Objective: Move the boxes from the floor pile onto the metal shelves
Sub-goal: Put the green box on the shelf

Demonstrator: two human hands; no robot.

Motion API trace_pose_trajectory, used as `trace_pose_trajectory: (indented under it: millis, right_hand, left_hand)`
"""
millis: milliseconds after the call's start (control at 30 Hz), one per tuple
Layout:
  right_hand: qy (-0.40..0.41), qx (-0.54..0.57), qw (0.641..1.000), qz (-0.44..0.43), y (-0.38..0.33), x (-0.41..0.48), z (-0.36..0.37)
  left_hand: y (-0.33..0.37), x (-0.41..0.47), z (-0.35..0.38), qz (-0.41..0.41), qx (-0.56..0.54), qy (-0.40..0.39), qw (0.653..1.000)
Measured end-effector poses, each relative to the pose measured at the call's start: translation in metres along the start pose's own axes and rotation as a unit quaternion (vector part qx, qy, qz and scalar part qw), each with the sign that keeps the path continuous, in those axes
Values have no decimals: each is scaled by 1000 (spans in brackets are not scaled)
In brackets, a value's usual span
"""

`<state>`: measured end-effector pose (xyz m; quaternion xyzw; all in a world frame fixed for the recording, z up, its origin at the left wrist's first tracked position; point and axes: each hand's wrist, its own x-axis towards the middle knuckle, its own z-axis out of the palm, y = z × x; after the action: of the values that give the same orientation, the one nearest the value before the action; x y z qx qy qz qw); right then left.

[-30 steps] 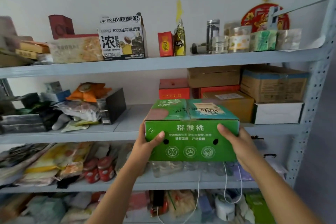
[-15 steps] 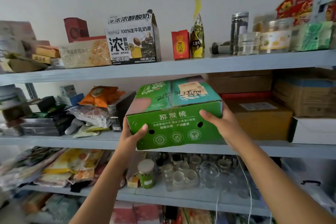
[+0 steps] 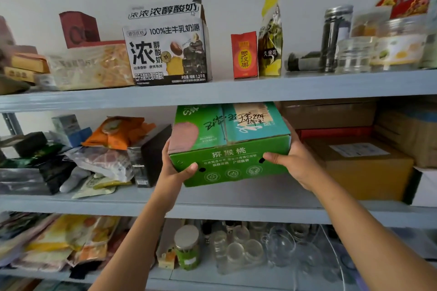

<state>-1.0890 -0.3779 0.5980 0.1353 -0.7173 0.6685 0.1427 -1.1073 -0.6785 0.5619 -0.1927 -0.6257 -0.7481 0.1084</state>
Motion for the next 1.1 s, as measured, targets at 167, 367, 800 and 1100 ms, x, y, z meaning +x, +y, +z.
trace_pose_trajectory:
  millis: [167,367,800,1100]
  right_hand:
    - [38,-2,999,9,16,28,-8]
    - [82,-48,996,0,18,65,-15]
    - [54,-595,783,-175,52,114,13]
    - [32,-605,794,-44,69,147,-7]
  left_hand:
    - [-12,46,3,-5,-14,-32,999]
    - [-17,98,21,15,9,47,999]
    - [-20,209,84,-36,123,161,979]
    - [-45,244,89,-60,260,138,954]
